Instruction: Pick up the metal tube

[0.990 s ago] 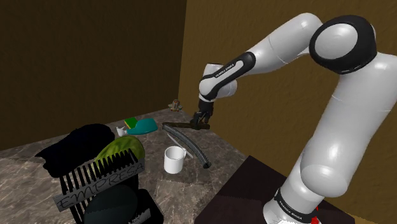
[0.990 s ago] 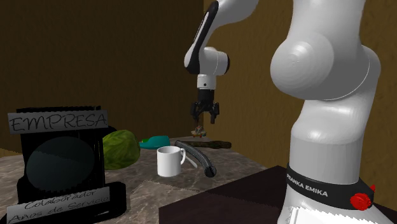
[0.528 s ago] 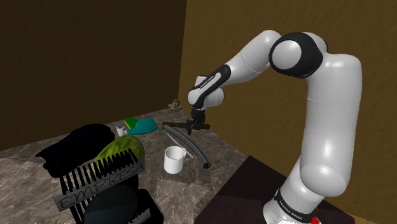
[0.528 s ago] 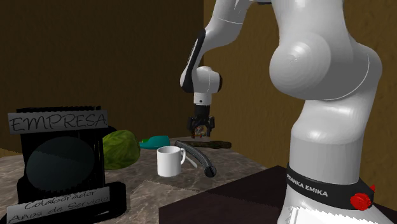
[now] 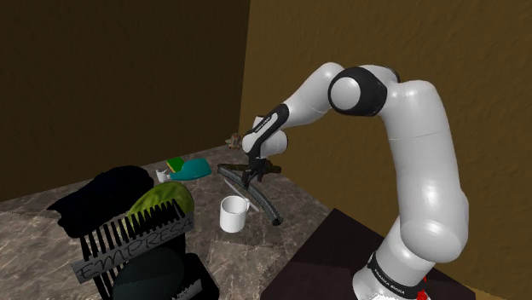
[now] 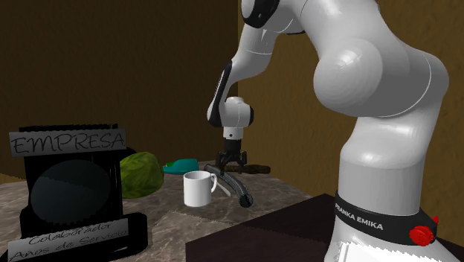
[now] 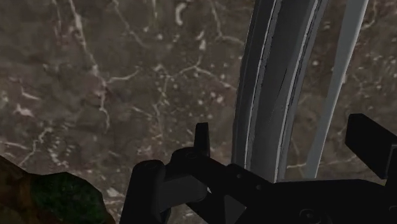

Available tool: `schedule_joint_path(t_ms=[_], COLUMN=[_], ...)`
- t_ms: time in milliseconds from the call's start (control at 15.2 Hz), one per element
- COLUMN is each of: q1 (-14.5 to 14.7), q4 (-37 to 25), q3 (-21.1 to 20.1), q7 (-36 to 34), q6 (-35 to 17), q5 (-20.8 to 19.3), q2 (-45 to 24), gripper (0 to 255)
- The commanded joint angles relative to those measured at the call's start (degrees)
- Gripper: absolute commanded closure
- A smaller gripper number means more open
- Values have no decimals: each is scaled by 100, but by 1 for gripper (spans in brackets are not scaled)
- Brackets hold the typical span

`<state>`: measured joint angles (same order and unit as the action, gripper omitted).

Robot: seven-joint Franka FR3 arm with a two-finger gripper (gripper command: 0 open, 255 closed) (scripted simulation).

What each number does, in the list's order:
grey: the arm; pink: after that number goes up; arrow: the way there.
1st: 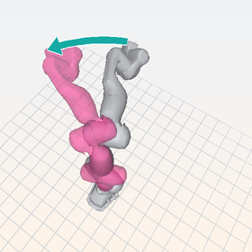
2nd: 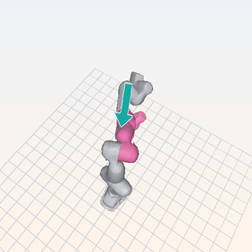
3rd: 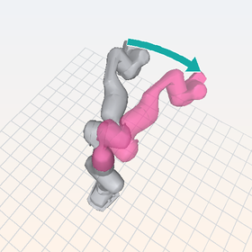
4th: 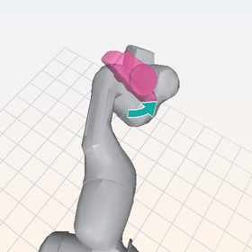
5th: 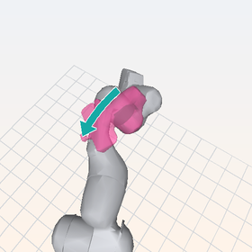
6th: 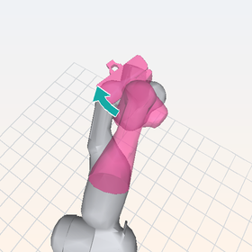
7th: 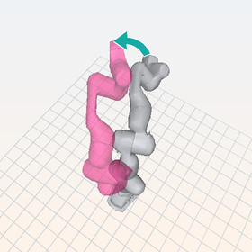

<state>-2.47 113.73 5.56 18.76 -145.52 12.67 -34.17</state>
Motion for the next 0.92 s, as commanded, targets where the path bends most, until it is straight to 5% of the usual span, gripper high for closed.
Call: schedule_joint_path(t_ms=[0,330,396,858], q1=[-21,-44,-47,-46], q4=[-1,-52,-41,-39], q3=[-24,-57,-57,-57], q7=[32,64,68,67], q6=[-110,-233,-239,-240], q5=[30,64,64,65], q2=[-109,-284,-278,-278], gripper=[0,0,255,255])
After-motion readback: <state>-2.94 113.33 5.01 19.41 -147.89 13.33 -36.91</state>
